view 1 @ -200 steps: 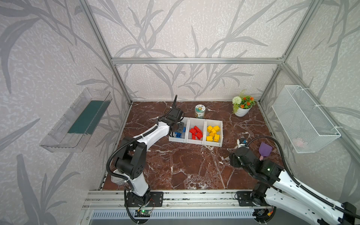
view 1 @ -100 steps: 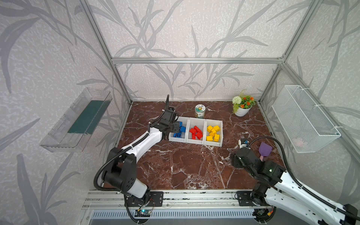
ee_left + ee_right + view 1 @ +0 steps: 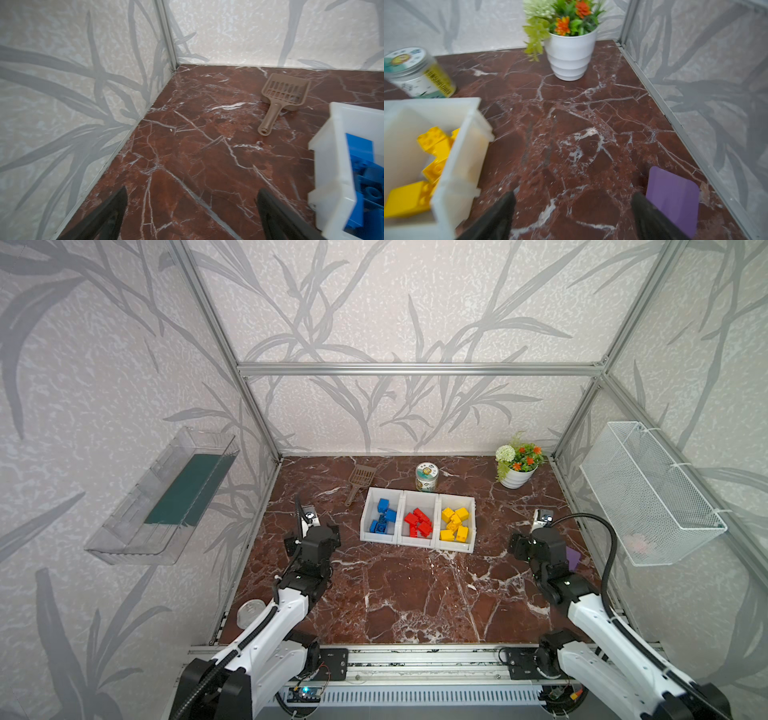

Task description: Sort the legos into containers by color

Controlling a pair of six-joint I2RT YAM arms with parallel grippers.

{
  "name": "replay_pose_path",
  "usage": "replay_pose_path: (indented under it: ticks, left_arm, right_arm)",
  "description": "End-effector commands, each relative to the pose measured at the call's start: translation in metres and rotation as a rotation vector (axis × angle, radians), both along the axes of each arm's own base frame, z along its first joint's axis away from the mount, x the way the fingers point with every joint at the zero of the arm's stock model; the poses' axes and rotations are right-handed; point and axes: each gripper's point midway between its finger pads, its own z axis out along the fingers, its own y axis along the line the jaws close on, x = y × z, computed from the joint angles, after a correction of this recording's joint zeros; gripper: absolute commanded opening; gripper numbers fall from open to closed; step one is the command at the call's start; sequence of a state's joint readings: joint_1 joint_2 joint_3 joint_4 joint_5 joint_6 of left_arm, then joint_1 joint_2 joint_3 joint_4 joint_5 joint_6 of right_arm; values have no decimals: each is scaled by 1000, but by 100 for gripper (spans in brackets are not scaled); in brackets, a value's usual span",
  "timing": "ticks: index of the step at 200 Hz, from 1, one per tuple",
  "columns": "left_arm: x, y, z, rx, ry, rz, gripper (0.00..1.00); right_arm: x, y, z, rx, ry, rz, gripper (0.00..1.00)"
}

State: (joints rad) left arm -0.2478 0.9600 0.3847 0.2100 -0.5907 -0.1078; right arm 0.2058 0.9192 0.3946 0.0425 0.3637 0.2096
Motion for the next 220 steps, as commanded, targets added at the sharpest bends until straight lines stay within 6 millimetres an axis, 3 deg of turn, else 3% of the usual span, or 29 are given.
replay_pose_path:
  ticks: [1,17,32,63,89,98,107,114,124,141,220]
  left_arm:
    - [5,12,9,59,-65,68,99]
    - [10,15,-10,50,-56,81,99]
    - [18,14,-28,4,-52,69,99]
    - [46,0,-28,6,-79,-52,99]
    - [62,7,-34,7,-78,-74,99]
    - [67,10,-44,-16,-81,-85,99]
    - [70,14,-57,-36,-78,-83,99]
    - [76,17,-56,-30,-107,-81,99]
    - [75,21,-60,-63,-72,-74,99]
    - [78,23,-62,-109,-51,-96,99]
    - [78,22,-61,-92,-82,-107,99]
  right_arm:
    - [32,14,5,-63,-113,123,99]
    - [46,13,-18,-102,-77,121,99]
    - [60,14,-16,-126,-73,117,99]
    - [73,8,-4,-173,-207,88,99]
    - [75,5,-31,-125,-248,116,99]
    - [81,7,-25,-134,-289,129,99]
    - [83,11,-30,-123,-217,145,99]
    - [87,11,-33,-117,-147,152,99]
    - [86,10,-39,-116,-142,149,99]
    - [89,10,-32,-128,-214,147,99]
    - [87,10,-35,-119,-156,147,99]
